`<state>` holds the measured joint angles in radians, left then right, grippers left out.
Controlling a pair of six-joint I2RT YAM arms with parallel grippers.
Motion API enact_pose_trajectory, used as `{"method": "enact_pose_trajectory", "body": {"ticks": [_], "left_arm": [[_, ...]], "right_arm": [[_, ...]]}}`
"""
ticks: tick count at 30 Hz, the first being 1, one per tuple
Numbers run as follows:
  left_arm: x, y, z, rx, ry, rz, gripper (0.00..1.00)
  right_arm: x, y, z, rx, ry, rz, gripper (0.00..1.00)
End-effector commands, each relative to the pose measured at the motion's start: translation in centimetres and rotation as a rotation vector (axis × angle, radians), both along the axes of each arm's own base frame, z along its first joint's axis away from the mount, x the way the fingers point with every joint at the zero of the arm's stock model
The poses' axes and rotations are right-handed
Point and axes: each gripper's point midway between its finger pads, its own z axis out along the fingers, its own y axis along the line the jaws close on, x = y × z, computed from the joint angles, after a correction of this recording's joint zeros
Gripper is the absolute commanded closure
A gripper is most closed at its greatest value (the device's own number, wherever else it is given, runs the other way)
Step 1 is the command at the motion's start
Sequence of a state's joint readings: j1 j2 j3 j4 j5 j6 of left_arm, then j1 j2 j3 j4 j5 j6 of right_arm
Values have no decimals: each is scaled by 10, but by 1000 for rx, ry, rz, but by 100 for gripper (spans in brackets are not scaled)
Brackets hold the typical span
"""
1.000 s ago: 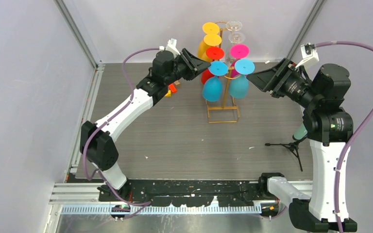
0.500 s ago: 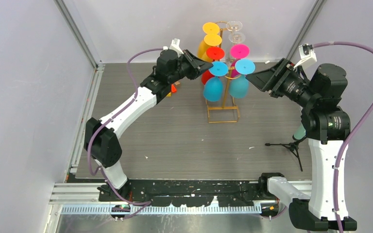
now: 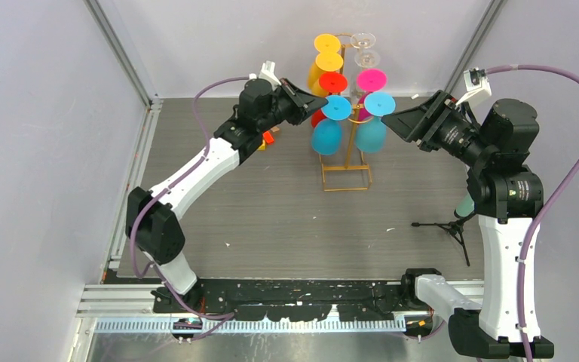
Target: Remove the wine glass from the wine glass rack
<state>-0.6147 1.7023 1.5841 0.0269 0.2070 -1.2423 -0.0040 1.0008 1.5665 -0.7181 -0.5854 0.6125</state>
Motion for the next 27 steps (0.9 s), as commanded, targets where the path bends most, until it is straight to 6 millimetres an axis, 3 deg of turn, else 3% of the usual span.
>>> {"method": "enact_pose_trajectory", "body": {"ticks": [1, 9, 16, 27], "left_arm": [[-16, 17, 49, -80, -95, 34, 100], [-23, 33, 59, -112, -92, 84, 100], [-16, 44, 57, -104, -92, 108, 100], [-1, 42, 45, -84, -75, 88, 100]], "right_arm": [[-3, 0, 17, 13, -64, 0, 40], [-4, 0, 19, 13, -66, -6, 40], [-3, 0, 19, 15, -62, -6, 40], [-3, -1, 18, 13, -66, -14, 40]]}}
